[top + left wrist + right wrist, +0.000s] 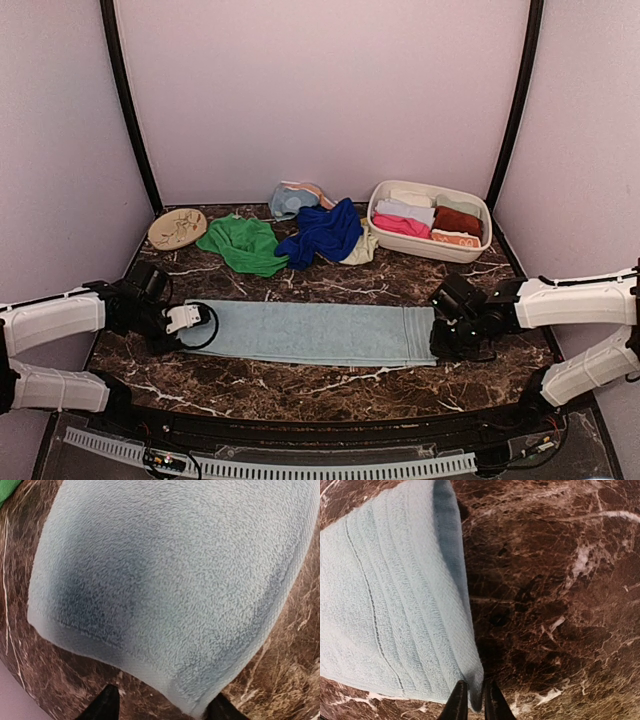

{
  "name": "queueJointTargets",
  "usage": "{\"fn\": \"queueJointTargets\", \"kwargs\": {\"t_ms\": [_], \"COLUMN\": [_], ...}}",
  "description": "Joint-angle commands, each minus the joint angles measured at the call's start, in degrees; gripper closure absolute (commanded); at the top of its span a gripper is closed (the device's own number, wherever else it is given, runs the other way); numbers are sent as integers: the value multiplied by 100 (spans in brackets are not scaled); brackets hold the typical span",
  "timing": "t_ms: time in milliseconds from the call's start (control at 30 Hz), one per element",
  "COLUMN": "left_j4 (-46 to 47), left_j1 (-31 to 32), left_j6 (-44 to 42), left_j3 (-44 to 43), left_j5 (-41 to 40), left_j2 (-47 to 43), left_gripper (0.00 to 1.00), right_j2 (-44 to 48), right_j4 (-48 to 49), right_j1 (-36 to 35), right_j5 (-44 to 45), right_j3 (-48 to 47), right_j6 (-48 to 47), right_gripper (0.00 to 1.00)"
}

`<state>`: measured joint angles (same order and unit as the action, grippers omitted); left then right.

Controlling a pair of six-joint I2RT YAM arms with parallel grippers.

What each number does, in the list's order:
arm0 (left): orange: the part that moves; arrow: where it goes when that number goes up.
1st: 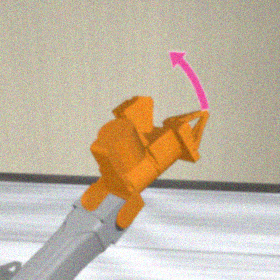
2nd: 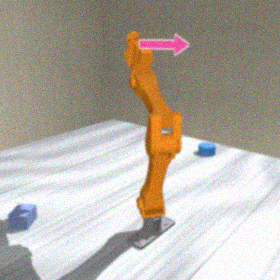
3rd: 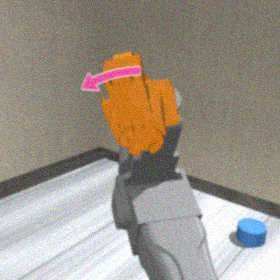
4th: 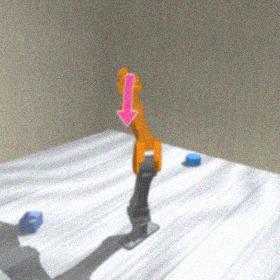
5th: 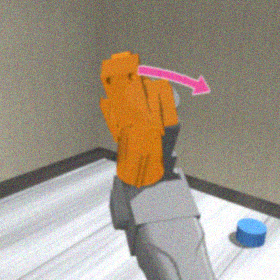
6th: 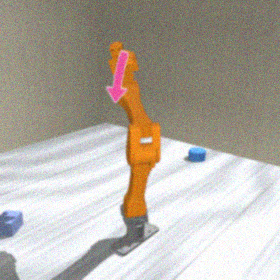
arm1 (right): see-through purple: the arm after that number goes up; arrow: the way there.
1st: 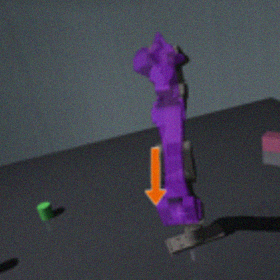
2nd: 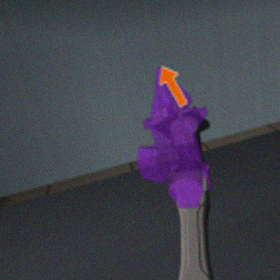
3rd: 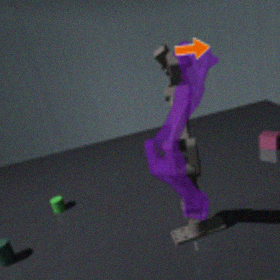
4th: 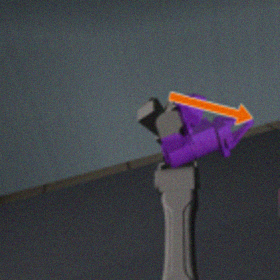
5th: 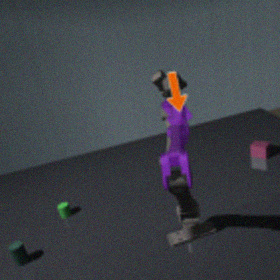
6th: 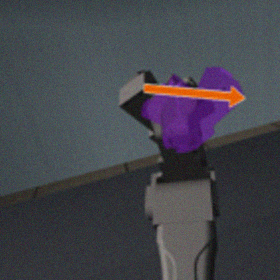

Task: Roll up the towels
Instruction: Fold the towel at the center of the board, then adjust the towel at the center of the board.

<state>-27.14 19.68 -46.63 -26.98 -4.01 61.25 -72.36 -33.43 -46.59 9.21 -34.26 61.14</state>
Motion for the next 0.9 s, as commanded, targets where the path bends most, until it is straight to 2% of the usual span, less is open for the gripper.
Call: {"fn": "queueJointTargets", "kwargs": {"t_ms": [0,100,267,333,467,633,867], "left_j4": [-772,-1268,-2177,-2236,-1511,174,699], "left_j1": [-3,-1,-1,-4,-6,-6,-25], "left_j6": [78,10,-101,-110,121,572,429], "left_j3": [-408,-685,-1376,-1572,-1617,-1481,-1271], "left_j5": [203,314,680,886,1013,555,318], "left_j2": [-171,-370,-436,-370,-31,740,1594], "left_gripper": [37,30,29,29,33,38,35], "right_j2": [143,356,754,840,773,40,-1359], "right_j4": [-34,-170,-781,-1094,-1233,-483,870], "right_j1": [32,36,35,109,477,896,1167], "right_j5": [-106,-187,-176,-119,-167,-633,-1239], "right_j3": [14,-8,-247,-491,-1092,-1636,-1754], "right_j6": [-222,-257,-364,-492,-859,-1237,-1312], "right_gripper": [82,73,62,58,60,66,67]}}
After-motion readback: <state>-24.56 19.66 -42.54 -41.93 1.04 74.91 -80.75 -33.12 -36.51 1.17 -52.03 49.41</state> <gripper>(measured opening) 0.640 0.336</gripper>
